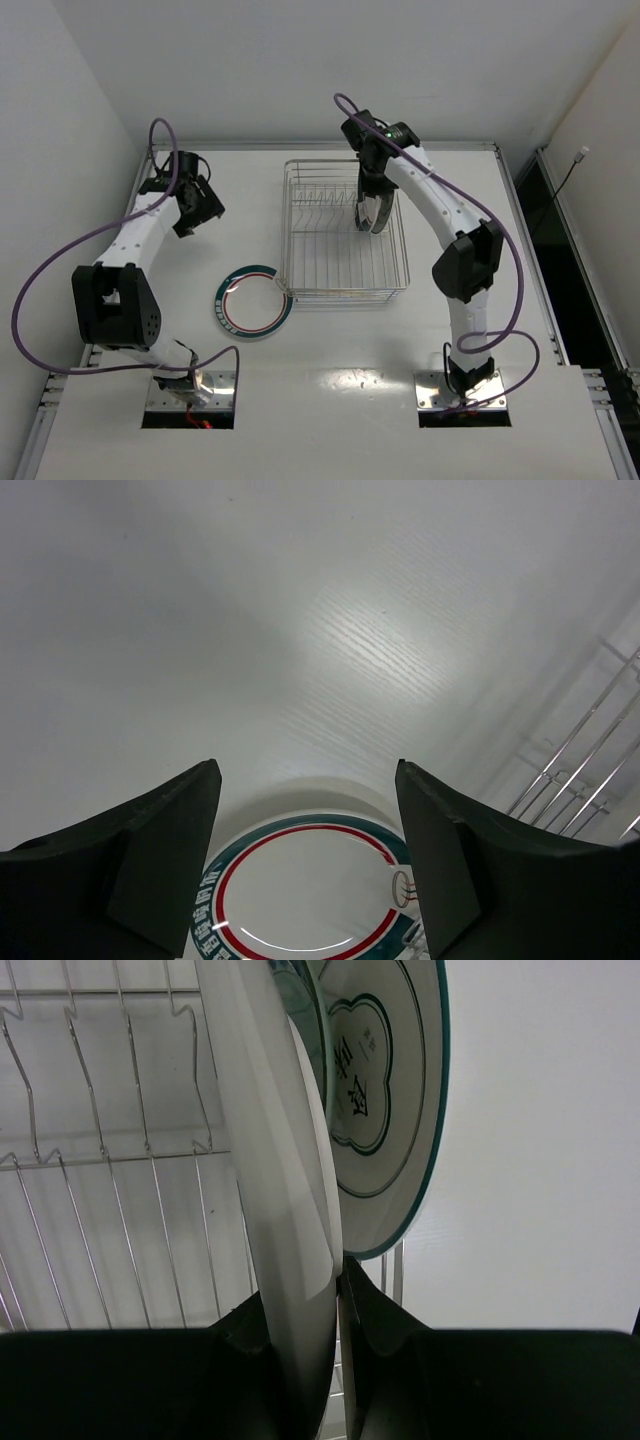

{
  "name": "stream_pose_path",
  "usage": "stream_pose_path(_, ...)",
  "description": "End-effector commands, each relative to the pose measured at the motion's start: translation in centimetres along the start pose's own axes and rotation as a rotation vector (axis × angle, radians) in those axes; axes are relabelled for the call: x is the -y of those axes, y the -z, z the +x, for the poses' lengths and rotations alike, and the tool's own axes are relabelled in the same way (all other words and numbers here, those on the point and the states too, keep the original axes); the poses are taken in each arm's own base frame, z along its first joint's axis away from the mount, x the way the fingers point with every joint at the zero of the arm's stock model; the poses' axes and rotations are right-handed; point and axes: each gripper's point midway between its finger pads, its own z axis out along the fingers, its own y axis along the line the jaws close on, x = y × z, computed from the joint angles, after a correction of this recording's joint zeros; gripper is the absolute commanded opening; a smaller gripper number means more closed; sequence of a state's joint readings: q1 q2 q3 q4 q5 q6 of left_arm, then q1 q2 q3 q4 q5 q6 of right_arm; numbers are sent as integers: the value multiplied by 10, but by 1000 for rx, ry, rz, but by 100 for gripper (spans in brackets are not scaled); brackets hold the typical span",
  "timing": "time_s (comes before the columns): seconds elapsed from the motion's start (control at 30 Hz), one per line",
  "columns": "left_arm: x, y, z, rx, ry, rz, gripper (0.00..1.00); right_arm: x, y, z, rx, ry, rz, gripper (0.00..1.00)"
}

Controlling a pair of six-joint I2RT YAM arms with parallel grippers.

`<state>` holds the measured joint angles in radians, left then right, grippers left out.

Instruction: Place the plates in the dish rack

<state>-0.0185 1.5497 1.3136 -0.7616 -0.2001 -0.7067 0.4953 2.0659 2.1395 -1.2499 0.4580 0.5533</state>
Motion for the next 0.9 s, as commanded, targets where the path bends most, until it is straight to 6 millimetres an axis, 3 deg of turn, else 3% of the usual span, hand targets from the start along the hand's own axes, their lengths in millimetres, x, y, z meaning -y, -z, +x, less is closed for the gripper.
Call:
stream_pose_path(0.0, -8, 6, 8, -13, -31, -3, 68, 1, -4, -19, 65, -12, 25, 0)
stream_pose_path(0.13, -13, -2, 44, -124, -81, 32, 68, -23, -24, -15, 24, -6, -48, 0)
stream_pose_path(0.33, -10, 2, 70, -179, -98, 124, 68, -41, -43, -5, -30, -1, -90, 6)
stream_pose_path(0.43, -12, 0, 81, -214, -117, 136, 68, -44, -44, -8, -29, -15, -123, 24)
stream_pose_path(0.47, -14, -1, 86, -229, -117, 138, 68, -43, -39, -10, -20, -19, -128, 38)
stream_pose_path(0.6, -16, -2, 106, -287, -137, 170, 68, -36, -9, -32, 67, -55, -183, 59)
stream_pose_path(0.67, -16, -3, 114, -311, -144, 190, 68, -37, 8, -41, 104, -61, -226, 64)
stream_pose_path(0.7, -20, -4, 123, -337, -143, 188, 68, -36, 28, -51, 149, -67, -271, 68)
stream_pose_path(0.87, -36, -12, 134, -362, -166, 176, 68, -38, 73, -62, 223, -69, -420, 73)
